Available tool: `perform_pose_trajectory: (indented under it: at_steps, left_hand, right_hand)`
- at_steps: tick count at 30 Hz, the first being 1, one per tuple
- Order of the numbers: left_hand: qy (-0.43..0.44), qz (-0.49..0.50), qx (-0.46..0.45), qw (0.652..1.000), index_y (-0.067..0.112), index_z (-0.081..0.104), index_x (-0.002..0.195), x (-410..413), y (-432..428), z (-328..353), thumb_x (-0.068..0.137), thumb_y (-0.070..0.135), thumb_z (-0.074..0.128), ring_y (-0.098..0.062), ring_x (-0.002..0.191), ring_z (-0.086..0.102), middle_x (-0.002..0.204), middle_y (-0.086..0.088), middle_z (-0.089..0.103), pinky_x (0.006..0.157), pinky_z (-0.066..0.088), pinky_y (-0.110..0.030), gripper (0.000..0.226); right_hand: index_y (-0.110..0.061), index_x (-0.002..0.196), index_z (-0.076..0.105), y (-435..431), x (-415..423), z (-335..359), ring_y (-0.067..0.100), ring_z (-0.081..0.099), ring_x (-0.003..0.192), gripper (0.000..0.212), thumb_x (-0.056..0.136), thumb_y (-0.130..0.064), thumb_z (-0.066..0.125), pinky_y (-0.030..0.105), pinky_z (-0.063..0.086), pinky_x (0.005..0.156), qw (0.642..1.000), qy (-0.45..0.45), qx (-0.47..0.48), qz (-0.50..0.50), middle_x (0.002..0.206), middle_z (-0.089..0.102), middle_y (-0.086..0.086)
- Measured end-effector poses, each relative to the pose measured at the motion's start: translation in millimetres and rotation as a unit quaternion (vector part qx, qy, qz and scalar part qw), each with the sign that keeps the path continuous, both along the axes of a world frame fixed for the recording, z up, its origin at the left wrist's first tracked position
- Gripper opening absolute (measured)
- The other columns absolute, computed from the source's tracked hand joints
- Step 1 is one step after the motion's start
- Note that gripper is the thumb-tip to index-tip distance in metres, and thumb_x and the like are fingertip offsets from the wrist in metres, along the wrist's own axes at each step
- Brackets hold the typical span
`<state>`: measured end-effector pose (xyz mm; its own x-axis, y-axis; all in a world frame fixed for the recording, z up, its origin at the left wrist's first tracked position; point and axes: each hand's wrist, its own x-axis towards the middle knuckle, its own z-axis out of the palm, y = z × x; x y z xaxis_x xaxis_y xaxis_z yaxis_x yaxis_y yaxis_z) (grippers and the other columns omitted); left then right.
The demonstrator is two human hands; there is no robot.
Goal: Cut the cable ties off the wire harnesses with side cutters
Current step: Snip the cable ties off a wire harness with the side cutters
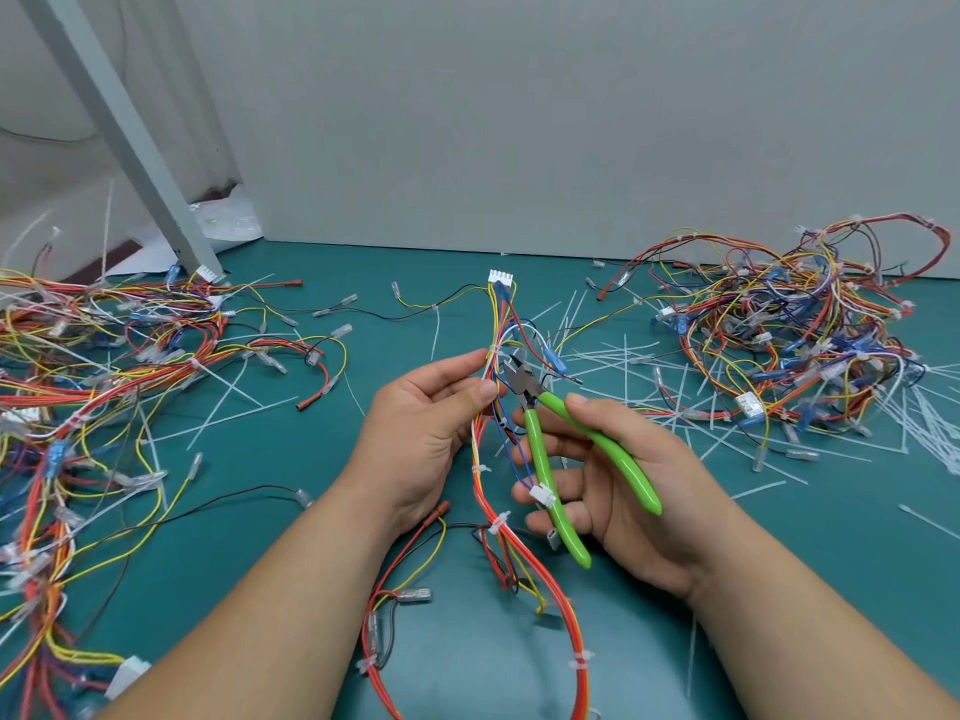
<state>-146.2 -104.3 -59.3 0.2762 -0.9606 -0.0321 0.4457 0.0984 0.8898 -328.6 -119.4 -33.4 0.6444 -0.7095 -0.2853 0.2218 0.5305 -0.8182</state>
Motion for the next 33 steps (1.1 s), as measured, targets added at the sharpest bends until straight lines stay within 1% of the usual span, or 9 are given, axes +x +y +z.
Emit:
perform_pose_trajectory:
  at_steps: [3,5,9,14,17,21,27,30,33]
  left_hand:
    - [-0.004,-0.003,0.000,1.000,0.005,0.071,0.111,-0.1,0.0,0.0,0.069,0.006,0.074,-0.013,0.081,0.074,0.095,-0.011,0.078,0.070,0.055,-0.018,0.042]
    - [-0.007,-0.004,0.000,1.000,0.006,0.072,0.109,0.5,-0.2,-0.7,0.069,0.006,0.074,-0.014,0.082,0.074,0.096,-0.012,0.078,0.070,0.055,-0.018,0.041]
    - [-0.008,-0.007,-0.003,1.000,0.003,0.071,0.113,1.1,-0.5,-1.8,0.069,0.007,0.075,-0.018,0.087,0.074,0.104,-0.016,0.077,0.075,0.057,-0.022,0.044]
    - [-0.008,-0.005,0.001,1.000,0.002,0.070,0.114,1.5,-1.1,-2.9,0.069,0.008,0.076,-0.022,0.086,0.073,0.105,-0.020,0.076,0.076,0.058,-0.025,0.047]
    - [-0.010,-0.010,0.002,1.000,0.001,0.070,0.117,1.8,-0.8,-3.5,0.069,0.009,0.077,-0.024,0.087,0.073,0.107,-0.022,0.075,0.079,0.059,-0.027,0.049]
    - [-0.017,-0.016,0.003,1.000,0.001,0.070,0.117,2.4,-0.5,-4.6,0.069,0.009,0.077,-0.026,0.090,0.072,0.109,-0.023,0.074,0.085,0.059,-0.031,0.049]
    - [-0.031,-0.021,0.000,0.999,-0.001,0.070,0.118,1.6,-0.7,-6.2,0.070,0.009,0.077,-0.030,0.096,0.071,0.111,-0.023,0.074,0.094,0.057,-0.038,0.050]
    - [-0.034,-0.020,0.001,0.999,-0.002,0.070,0.118,1.0,-0.6,-6.2,0.069,0.011,0.078,-0.032,0.097,0.069,0.112,-0.024,0.073,0.098,0.054,-0.042,0.052]
    - [-0.039,-0.022,-0.003,0.999,0.001,0.072,0.115,1.0,-0.3,-6.0,0.070,0.010,0.078,-0.030,0.096,0.071,0.110,-0.023,0.074,0.095,0.057,-0.038,0.047]
  right_hand:
    - [0.005,0.119,0.067,0.3,-0.7,0.6,0.034,0.073,0.070,0.059,0.079,-0.038,0.075,0.038,0.061,0.053,1.000,-0.005,0.001,-0.001,0.095,0.068,0.017]
    - [0.005,0.122,0.066,0.4,-0.6,0.6,0.034,0.073,0.070,0.059,0.081,-0.038,0.071,0.037,0.061,0.053,1.000,-0.006,0.000,-0.003,0.095,0.068,0.017]
    - [0.006,0.122,0.066,0.5,-1.1,0.8,0.033,0.075,0.072,0.059,0.082,-0.037,0.070,0.036,0.062,0.054,1.000,-0.018,-0.001,0.001,0.095,0.068,0.017]
    - [0.004,0.118,0.070,0.4,-0.1,2.2,0.033,0.075,0.071,0.058,0.077,-0.037,0.076,0.034,0.062,0.053,1.000,-0.013,-0.002,0.003,0.095,0.068,0.017]
    - [0.002,0.117,0.071,0.7,-0.5,1.7,0.033,0.075,0.070,0.054,0.080,-0.037,0.072,0.033,0.061,0.052,1.000,-0.004,-0.008,-0.003,0.095,0.067,0.017]
    - [0.002,0.113,0.072,1.5,-0.6,2.5,0.033,0.074,0.068,0.051,0.079,-0.036,0.071,0.033,0.060,0.050,1.000,0.007,-0.012,-0.009,0.093,0.068,0.016]
    - [0.003,0.119,0.069,1.5,-0.4,2.7,0.032,0.072,0.064,0.057,0.079,-0.038,0.071,0.035,0.058,0.049,0.999,0.021,-0.022,-0.011,0.095,0.068,0.017]
    - [0.002,0.117,0.071,2.0,-0.4,2.2,0.030,0.069,0.059,0.055,0.079,-0.037,0.072,0.034,0.057,0.049,0.999,0.026,-0.031,-0.016,0.093,0.067,0.017]
    - [0.002,0.113,0.072,2.7,0.4,2.5,0.028,0.065,0.054,0.051,0.078,-0.035,0.073,0.034,0.055,0.050,0.999,0.031,-0.039,-0.023,0.087,0.067,0.014]
